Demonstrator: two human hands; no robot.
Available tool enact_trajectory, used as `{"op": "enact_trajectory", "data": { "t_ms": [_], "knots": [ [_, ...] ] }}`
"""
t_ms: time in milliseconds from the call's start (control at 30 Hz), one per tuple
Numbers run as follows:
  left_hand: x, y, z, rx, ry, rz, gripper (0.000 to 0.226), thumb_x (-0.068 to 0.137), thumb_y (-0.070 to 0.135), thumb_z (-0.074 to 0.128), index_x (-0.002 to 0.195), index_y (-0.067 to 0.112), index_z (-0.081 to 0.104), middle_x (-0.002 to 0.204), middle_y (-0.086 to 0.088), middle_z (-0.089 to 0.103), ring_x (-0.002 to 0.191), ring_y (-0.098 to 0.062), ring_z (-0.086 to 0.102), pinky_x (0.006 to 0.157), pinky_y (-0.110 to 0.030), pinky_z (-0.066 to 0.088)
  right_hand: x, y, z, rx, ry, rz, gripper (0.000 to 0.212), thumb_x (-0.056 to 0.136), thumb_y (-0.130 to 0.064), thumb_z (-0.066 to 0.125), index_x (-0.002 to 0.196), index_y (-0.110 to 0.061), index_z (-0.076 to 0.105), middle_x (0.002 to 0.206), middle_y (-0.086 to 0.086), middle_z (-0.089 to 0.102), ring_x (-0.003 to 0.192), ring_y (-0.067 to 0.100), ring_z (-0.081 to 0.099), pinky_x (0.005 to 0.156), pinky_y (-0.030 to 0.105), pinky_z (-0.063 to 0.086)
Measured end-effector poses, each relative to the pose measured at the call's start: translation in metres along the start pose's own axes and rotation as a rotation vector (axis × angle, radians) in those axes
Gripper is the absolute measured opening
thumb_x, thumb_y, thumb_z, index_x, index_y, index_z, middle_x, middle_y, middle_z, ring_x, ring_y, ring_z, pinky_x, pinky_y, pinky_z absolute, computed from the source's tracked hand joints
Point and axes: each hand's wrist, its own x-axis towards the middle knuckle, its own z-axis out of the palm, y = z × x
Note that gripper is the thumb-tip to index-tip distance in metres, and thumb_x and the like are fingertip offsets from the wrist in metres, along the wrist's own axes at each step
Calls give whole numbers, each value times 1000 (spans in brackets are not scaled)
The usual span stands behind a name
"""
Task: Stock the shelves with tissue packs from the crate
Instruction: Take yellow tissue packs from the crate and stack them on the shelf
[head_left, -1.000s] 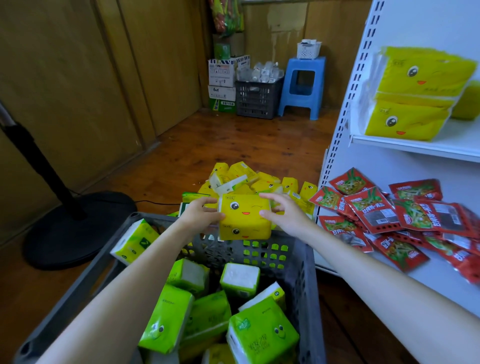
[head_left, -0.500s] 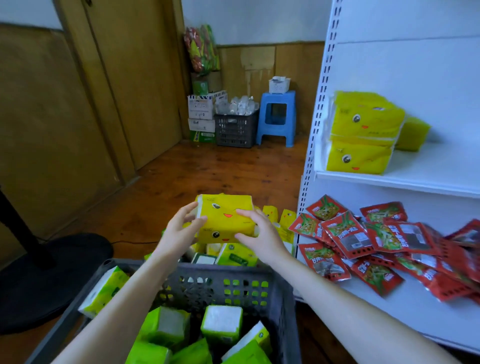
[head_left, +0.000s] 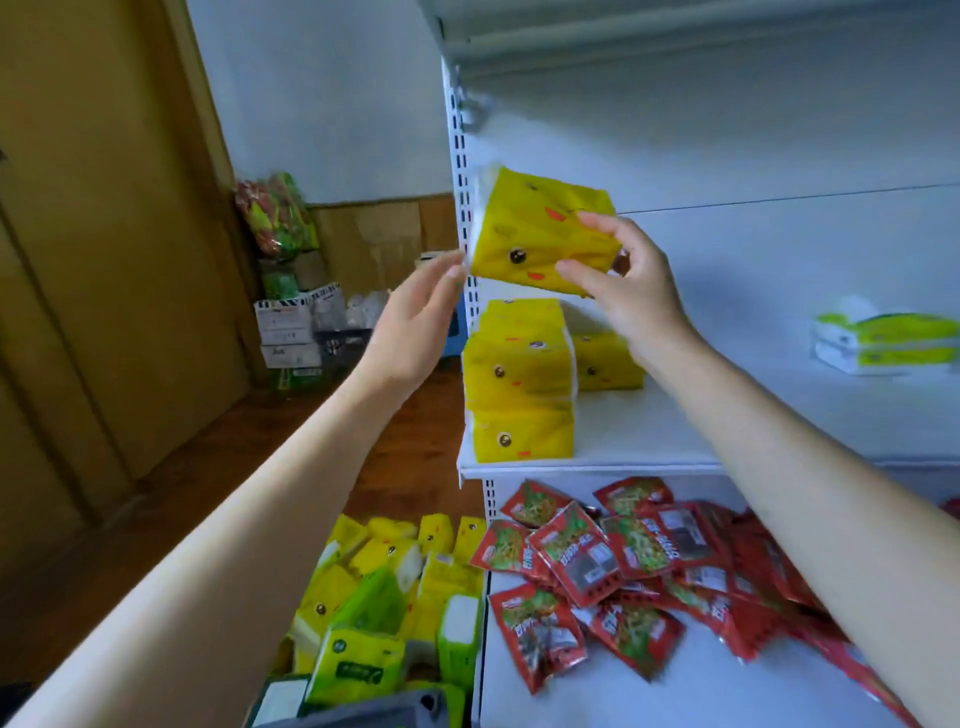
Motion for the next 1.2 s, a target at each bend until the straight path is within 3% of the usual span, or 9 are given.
{"op": "enact_trajectory", "data": {
  "t_ms": [200,333,500,567,700,800,867,967,1200],
  "knots": [
    [17,-28,86,697,-287,74,57,92,57,27,131,24,52,137,0,51,128,-22,42,105,-36,30,52,89,-82,-190,117,208,45,77,-11,72,119,-20,57,102,7,56,91,16,50,78,30,45],
    [18,-39,105,819,-236,58,44,97,50,28,128,30,54,135,5,51,125,-21,42,100,-35,29,68,146,-82,-300,85,333,42,78,-10,71,118,-12,60,92,4,50,75,12,46,63,18,38],
    [19,-40,106,822,-231,67,58,92,59,19,127,30,55,133,5,54,123,-20,45,97,-33,31,80,188,-58,-374,92,348,36,82,-4,65,117,-6,59,68,-10,34,58,2,34,52,9,31],
    [18,-40,107,824,-229,73,58,91,59,18,127,30,55,132,6,54,124,-20,44,97,-33,31,82,199,-56,-380,123,338,36,84,-5,63,119,-6,57,71,-11,37,60,3,36,54,12,32],
    [18,-43,110,845,-213,79,55,93,57,19,127,31,54,133,8,54,126,-18,43,103,-36,27,85,208,-59,-400,90,367,38,87,-10,61,124,-11,54,99,0,45,88,14,42,64,20,33],
    [15,-42,112,842,-236,44,48,97,54,24,133,32,48,140,9,47,134,-15,34,114,-43,13,84,207,-61,-460,48,390,41,87,-15,62,127,-12,53,104,2,48,93,16,45,69,23,35],
    [10,-39,106,835,-219,67,57,94,57,20,138,30,43,144,8,43,138,-15,29,115,-44,6,83,201,-62,-523,27,387,48,87,-19,63,132,-13,49,121,9,53,111,23,48,87,24,39],
    [3,-33,81,783,-138,155,69,87,59,12,139,25,44,143,3,46,137,-19,33,115,-45,12,78,179,-67,-650,67,333,58,85,-28,65,138,-21,42,141,15,37,131,30,34,106,31,27],
    [-36,-49,1,719,14,129,57,93,45,26,135,14,48,132,-7,56,126,-26,45,105,-39,31,66,73,-28,-522,72,-79,43,87,-19,57,129,-10,51,132,10,45,127,20,41,100,11,25]
  ]
}}
